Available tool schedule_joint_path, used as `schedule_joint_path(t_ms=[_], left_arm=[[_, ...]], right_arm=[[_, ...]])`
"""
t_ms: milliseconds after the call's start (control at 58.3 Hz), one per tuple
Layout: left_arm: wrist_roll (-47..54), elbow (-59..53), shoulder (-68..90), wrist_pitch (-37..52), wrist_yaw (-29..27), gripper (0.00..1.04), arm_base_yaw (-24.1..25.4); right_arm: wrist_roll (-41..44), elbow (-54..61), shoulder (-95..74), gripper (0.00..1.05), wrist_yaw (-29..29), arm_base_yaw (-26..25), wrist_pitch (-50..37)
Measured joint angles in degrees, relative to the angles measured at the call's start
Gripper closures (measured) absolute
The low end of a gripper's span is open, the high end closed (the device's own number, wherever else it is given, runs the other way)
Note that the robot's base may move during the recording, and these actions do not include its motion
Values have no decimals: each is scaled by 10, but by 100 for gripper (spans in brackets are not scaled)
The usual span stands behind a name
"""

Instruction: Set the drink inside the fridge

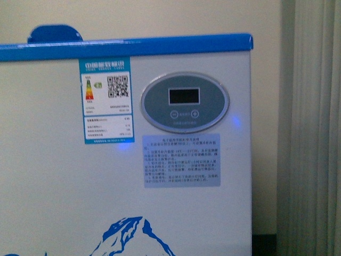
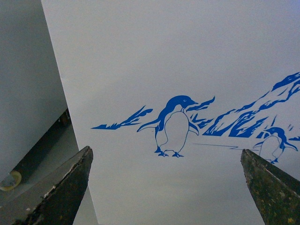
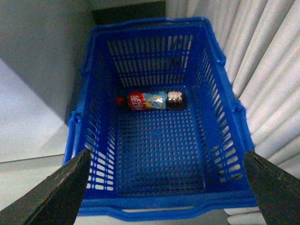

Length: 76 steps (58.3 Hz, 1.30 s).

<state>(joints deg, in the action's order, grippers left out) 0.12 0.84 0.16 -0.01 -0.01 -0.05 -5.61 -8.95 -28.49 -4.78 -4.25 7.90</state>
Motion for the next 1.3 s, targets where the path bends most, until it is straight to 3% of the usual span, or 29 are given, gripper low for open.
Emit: schedule_joint_path(t_ms=[154,309,360,532,806,977,1303], left_arm=[[0,0,1,0,0,8,0],[0,0,1,0,0,8,0],[0,0,1,0,0,8,0],[0,0,1,0,0,8,0],[0,0,1,0,0,8,0],[0,0,1,0,0,8,0],[0,0,1,0,0,8,0]], right_arm=[[-18,-66,-304,8,3,-32,-169],[-34,-186,-623,8,-36,-38,-223],[-3,-226,-712,8,-63,-39,-263],[163,-326,-860,8,-70,-38,-346],[407,-480,-998,8,1,-42,-304],[525,-594,-1107,8,14,-43,-262],[679,-777,-1253,8,32,-45,-187]])
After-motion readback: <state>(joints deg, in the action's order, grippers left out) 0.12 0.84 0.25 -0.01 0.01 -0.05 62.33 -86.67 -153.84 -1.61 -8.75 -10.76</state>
